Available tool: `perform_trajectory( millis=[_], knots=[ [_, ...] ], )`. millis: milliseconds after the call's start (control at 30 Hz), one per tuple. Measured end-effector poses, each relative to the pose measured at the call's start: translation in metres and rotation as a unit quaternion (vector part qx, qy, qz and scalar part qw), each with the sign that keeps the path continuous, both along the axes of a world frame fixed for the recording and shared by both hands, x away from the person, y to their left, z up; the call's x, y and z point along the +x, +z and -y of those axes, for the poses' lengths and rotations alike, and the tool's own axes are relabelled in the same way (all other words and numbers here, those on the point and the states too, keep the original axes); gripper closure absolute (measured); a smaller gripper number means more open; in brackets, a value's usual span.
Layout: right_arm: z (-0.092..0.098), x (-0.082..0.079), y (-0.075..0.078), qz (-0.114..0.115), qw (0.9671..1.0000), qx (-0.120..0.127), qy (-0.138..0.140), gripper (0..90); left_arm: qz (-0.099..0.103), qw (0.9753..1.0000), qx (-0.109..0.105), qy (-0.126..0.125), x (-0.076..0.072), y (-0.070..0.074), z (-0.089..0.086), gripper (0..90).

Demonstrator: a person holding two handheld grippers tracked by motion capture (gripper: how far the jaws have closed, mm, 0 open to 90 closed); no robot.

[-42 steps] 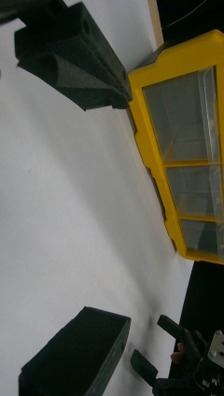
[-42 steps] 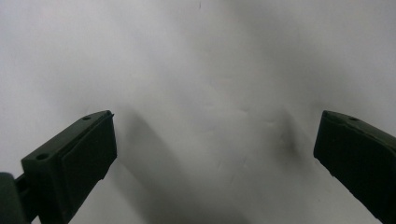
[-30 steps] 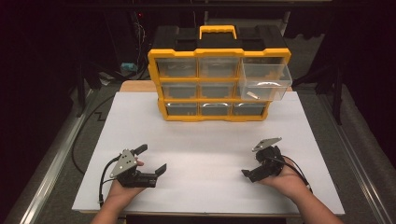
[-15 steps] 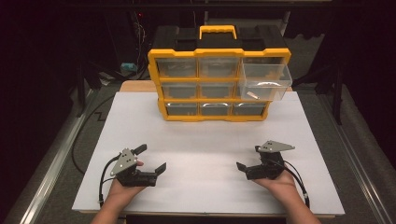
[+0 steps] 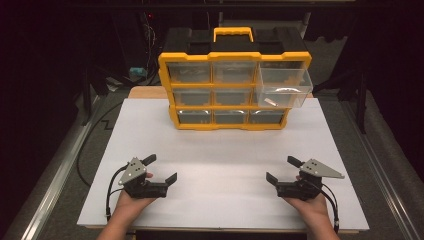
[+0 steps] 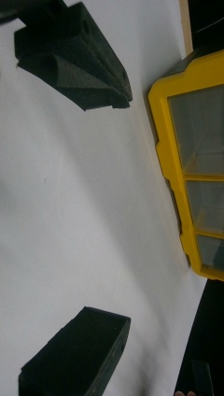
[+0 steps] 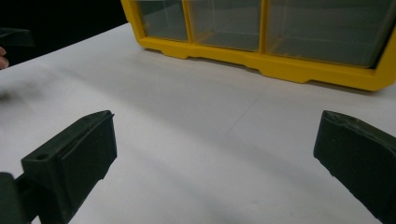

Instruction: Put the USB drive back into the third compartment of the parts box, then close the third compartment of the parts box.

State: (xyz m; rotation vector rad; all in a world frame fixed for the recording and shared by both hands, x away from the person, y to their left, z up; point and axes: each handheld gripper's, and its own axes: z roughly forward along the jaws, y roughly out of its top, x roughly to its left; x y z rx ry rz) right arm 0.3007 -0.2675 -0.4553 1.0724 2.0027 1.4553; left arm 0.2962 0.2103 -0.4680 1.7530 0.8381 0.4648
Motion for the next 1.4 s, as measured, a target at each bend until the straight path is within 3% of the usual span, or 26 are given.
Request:
perform_trajectory(
  millis=[67,167,400,533,767,1100,1400],
  knots=[
    [0.004,-0.001,0.001,0.008,0.9999,-0.01,-0.003,0.3,-0.001,1.0,0.002,0.001,0.0,0.0,0.001,0.4],
    [0.006,0.0,0.0,0.003,1.0,-0.001,-0.001,0.2,0.0,1.0,0.0,0.006,-0.001,0.0,0.001,0.4],
    [-0.004,0.002,-0.002,0.009,0.9995,-0.028,0.009,0.3,-0.002,1.0,0.002,0.007,0.0,-0.001,0.001,0.4],
    [-0.003,0.002,-0.003,0.01,0.9995,-0.029,0.006,0.6,0.001,1.0,0.006,0.005,0.002,-0.002,0.002,0.4],
    [0.0,0.0,-0.002,0.017,0.9993,-0.032,0.0,15.9,0.004,1.0,-0.001,0.009,0.004,-0.001,0.0,0.5],
    [-0.001,-0.005,-0.002,0.022,0.9989,-0.039,0.009,28.6,0.004,0.9999,-0.003,0.012,0.002,0.001,0.0,0.5],
    [0.003,-0.002,-0.004,0.011,0.9993,-0.034,0.013,43.0,0.007,0.9999,-0.001,0.012,0.002,0.0,0.002,0.5]
  ],
)
